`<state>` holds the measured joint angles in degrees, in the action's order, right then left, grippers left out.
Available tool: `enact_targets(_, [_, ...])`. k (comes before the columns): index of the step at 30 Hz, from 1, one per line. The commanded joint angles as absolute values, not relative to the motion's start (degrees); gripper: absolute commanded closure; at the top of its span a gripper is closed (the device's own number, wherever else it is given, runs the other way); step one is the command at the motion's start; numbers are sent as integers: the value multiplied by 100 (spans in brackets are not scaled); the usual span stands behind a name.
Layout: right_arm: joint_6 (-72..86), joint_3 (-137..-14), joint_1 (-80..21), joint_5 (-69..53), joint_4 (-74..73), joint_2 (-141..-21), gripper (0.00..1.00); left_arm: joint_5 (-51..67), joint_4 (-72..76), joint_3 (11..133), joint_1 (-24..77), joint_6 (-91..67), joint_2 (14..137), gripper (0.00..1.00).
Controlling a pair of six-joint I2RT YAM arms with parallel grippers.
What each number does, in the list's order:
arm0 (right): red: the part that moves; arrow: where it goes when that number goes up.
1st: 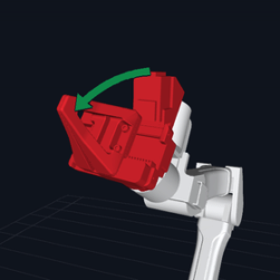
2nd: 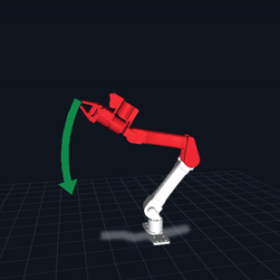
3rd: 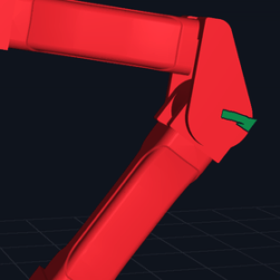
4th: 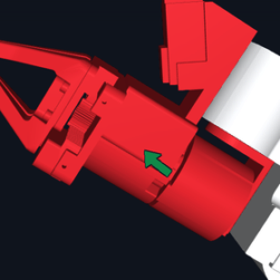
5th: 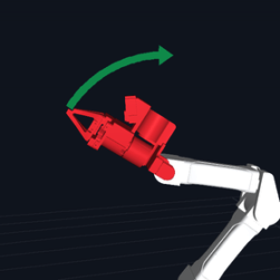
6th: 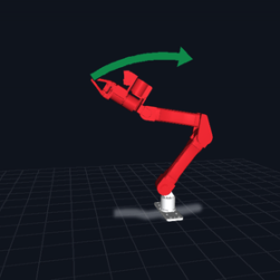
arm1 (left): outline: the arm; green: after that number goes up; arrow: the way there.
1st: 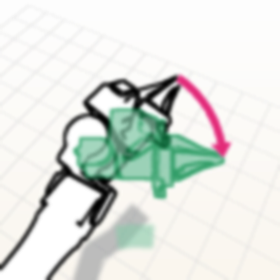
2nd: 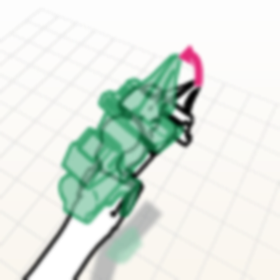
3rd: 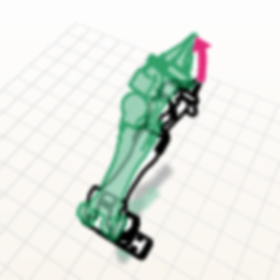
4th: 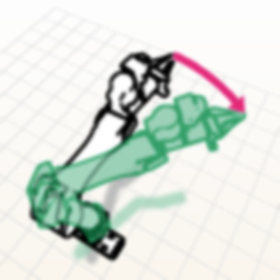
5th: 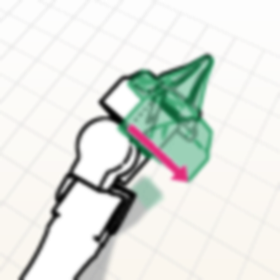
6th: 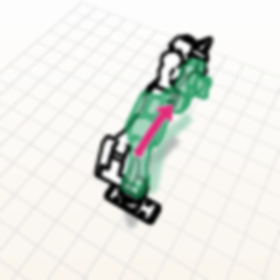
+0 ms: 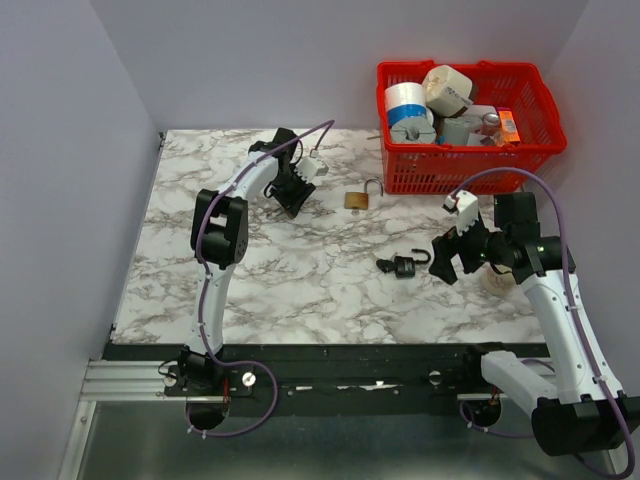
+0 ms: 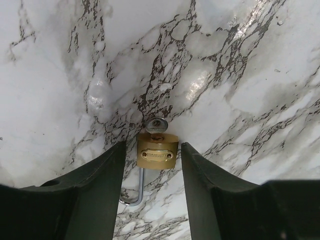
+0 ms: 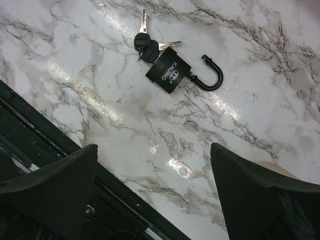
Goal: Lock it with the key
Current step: Pick up the lock from the center of the board.
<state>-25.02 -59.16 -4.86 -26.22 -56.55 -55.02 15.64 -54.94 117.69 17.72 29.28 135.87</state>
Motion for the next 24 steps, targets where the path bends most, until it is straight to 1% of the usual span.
enact_targets(1, [-2426, -5880, -448, -2619, -5520, -5563, 0, 1450, -5511, 11637, 1793, 3024, 13588, 43])
enact_targets(12, [-2391, -5906, -448, -2698, -5467, -5581, 0, 914, -5203, 10926, 1846, 3059, 13245, 45])
enact_targets(16, [-2382, -5906, -440, -2707, -5458, -5590, 0, 975, -5063, 10749, 1872, 3050, 13157, 45])
enact_targets(18, [-2382, -5924, -440, -2716, -5458, -5599, 0, 1002, -5019, 10758, 1872, 3024, 13166, 47])
enact_targets(22, [-2364, -5959, -440, -2716, -5458, -5616, 0, 1177, -4914, 10741, 1872, 2980, 13131, 57])
enact_targets(24, [-2355, -5968, -448, -2742, -5467, -5625, 0, 1248, -4826, 10688, 1872, 2927, 13061, 58])
